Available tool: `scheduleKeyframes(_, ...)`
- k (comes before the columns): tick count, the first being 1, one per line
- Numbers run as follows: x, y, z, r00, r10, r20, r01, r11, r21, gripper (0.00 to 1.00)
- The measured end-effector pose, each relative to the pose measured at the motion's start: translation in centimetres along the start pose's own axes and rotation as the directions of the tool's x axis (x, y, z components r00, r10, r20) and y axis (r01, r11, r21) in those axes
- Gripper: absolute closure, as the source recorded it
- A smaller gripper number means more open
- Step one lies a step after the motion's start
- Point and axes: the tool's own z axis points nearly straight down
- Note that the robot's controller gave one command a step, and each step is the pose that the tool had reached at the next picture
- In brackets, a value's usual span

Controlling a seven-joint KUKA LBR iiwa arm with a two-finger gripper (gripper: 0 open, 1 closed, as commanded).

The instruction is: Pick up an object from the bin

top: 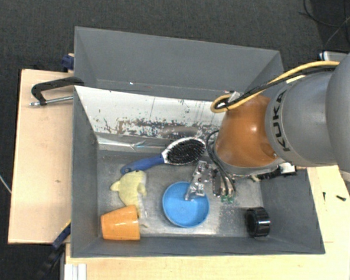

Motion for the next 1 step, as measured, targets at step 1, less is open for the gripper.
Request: scheduleKeyframes(1,-3.17,-0.53,-12.60,0.999,-0.039,-0.010,0.039,0.999,0.004,1.00)
